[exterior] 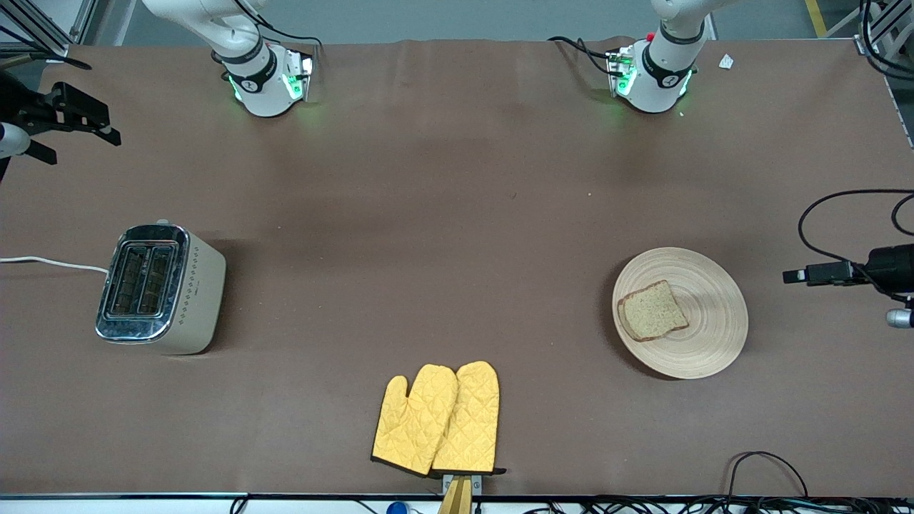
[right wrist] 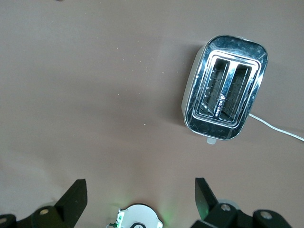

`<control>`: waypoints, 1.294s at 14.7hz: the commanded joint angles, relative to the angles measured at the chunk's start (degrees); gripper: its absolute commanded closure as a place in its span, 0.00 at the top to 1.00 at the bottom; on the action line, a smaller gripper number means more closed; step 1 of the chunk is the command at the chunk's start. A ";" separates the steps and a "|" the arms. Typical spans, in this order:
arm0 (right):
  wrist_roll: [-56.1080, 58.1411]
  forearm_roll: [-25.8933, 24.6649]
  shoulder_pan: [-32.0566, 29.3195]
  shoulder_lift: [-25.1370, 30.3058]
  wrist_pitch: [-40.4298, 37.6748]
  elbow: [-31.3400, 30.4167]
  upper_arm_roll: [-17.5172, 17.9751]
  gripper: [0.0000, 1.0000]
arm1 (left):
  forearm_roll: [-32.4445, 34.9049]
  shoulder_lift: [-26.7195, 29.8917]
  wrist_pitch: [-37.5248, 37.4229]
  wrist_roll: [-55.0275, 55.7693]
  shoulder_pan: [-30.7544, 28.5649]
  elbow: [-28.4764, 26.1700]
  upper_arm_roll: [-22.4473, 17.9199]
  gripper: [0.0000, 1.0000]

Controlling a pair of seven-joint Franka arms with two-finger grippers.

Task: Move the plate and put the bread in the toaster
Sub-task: 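Move the left gripper down beside the wooden plate rim, then grip the wooden plate rim with the left gripper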

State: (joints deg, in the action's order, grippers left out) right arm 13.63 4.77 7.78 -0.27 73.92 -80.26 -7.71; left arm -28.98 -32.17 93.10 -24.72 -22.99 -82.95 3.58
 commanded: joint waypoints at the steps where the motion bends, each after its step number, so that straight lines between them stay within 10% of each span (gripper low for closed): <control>1: -0.80 0.86 0.48 1.41 0.25 -1.39 0.06 1.00 | -2.31 -6.31 4.26 -5.84 -1.53 2.53 0.29 0.92; 19: -0.88 0.94 2.42 1.41 0.25 -1.13 0.06 1.00 | -8.11 -17.23 14.21 -15.89 -2.24 2.44 0.90 0.48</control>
State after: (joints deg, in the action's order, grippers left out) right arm 13.63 5.27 10.04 -0.25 73.82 -80.23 -7.65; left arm -36.02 -48.55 106.95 -39.46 -25.26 -81.57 4.40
